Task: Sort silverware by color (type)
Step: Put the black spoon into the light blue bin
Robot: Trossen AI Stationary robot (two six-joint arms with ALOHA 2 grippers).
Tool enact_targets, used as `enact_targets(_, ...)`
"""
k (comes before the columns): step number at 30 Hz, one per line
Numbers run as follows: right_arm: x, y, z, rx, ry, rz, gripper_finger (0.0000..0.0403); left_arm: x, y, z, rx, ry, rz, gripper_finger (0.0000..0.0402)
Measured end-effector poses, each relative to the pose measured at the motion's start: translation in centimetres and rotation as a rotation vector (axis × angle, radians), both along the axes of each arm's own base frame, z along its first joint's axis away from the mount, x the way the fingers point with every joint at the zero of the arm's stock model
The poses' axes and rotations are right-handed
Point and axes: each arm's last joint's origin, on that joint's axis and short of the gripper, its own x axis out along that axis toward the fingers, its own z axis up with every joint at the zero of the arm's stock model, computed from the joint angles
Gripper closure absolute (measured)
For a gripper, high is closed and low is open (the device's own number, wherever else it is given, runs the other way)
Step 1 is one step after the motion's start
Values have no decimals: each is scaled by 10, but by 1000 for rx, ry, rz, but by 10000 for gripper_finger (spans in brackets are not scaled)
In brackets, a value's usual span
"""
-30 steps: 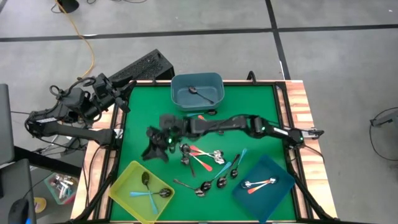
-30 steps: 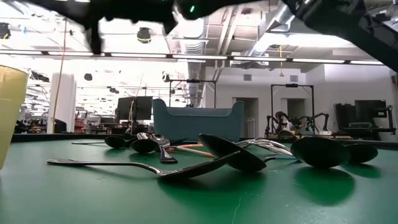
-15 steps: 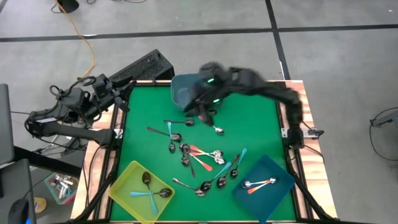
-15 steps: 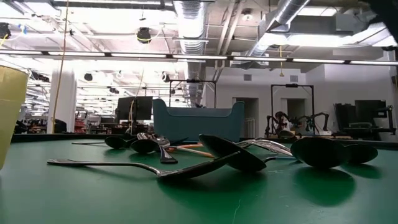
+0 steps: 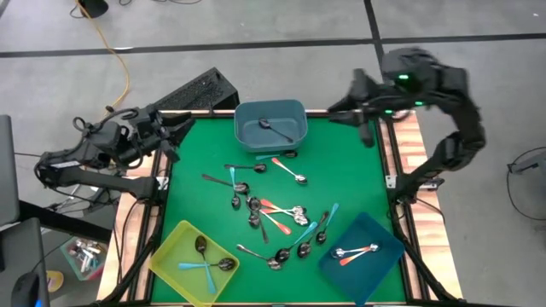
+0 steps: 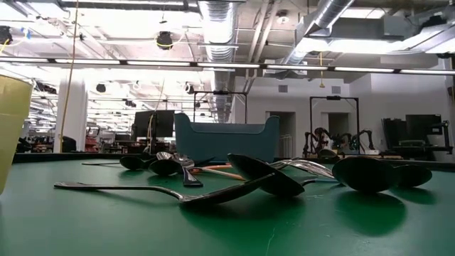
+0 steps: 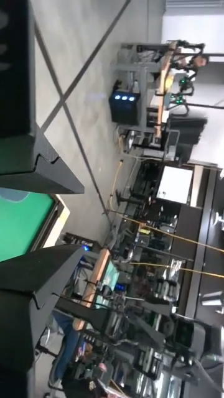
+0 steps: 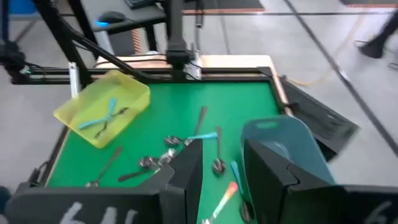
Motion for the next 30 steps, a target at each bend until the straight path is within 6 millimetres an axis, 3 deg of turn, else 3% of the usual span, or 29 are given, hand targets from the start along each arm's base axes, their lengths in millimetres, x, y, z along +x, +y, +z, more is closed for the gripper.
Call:
enact_targets(4,-30,6,4,-6,17,-37,275,11,-1,-4,-17,28,-45,276)
enact_targets(11,-64,14,4,6,44,-44,275,35,0,-12,-46,92,-112,276)
enact_targets(16,-81,18,-4,6,60,-42,276,34,4,-11,-50,77,-83,276)
enact_targets(21,-94,21,-25,24,50,-53,276,21,6,-6,-31,41,-50,276)
enact_targets(30,-88,20,-89,62,-91,-85,276,11,6,-3,-17,26,-17,276)
